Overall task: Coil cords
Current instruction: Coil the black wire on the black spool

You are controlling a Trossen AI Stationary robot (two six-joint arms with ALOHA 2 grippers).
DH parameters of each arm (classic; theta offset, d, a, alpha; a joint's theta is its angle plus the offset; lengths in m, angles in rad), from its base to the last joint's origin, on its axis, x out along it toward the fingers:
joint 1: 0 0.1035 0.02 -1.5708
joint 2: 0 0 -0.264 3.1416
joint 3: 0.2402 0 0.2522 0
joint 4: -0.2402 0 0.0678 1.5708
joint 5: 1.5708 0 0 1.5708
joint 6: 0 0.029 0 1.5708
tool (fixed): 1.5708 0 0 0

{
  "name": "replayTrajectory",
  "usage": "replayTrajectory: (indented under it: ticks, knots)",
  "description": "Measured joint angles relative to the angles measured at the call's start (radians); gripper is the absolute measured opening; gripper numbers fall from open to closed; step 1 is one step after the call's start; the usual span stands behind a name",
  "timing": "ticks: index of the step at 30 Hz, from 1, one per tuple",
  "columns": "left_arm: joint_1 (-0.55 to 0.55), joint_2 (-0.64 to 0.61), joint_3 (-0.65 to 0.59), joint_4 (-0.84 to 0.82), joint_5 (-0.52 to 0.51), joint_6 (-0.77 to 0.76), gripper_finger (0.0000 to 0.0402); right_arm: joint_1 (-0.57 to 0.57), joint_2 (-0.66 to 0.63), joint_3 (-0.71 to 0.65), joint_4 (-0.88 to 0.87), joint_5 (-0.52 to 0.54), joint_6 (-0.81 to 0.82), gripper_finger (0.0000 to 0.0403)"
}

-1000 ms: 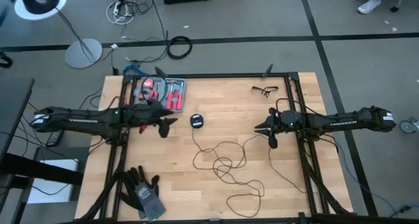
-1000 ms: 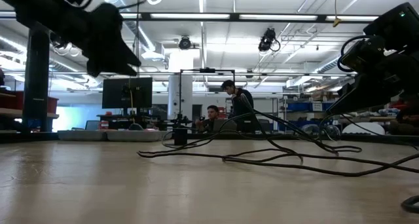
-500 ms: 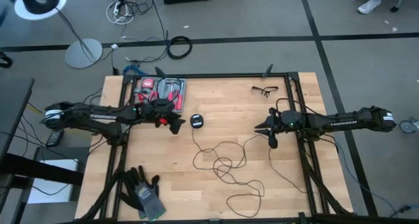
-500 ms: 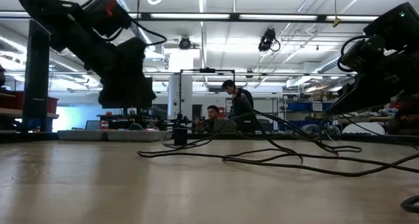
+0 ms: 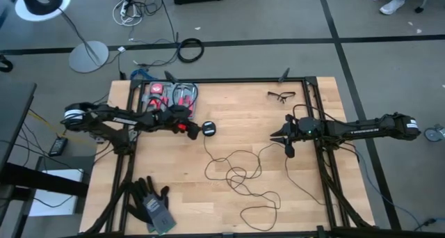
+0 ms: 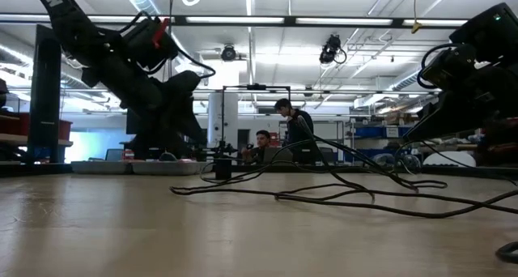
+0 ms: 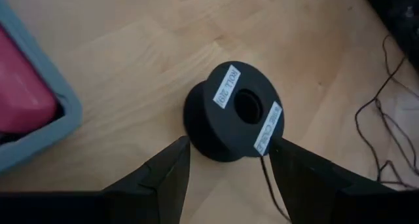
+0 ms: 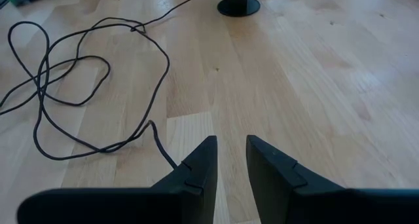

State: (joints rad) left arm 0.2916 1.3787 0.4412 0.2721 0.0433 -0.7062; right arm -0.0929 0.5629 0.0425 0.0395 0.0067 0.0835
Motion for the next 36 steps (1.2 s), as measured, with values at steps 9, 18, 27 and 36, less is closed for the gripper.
replayTrajectory:
  ticks: [9,18,27,36]
  knots:
    - [0.0,0.091,0.051,0.032,0.002,-0.03,0.0213,0.0,0.0,0.0,0.005,0.0,0.0,0.0082]
    - [-0.001,0.223,0.187,-0.053,0.028,-0.002,0.02,0.0,0.0,0.0,0.014,0.0,0.0,0.0082]
    - [-0.002,0.259,0.223,0.0,0.078,0.043,0.0022,0.0,0.0,0.0,0.027,0.0,0.0,0.0082]
    - [-0.007,0.245,0.215,0.123,0.119,0.095,0.0,0.0,0.0,0.0,0.043,0.0,0.0,0.0082]
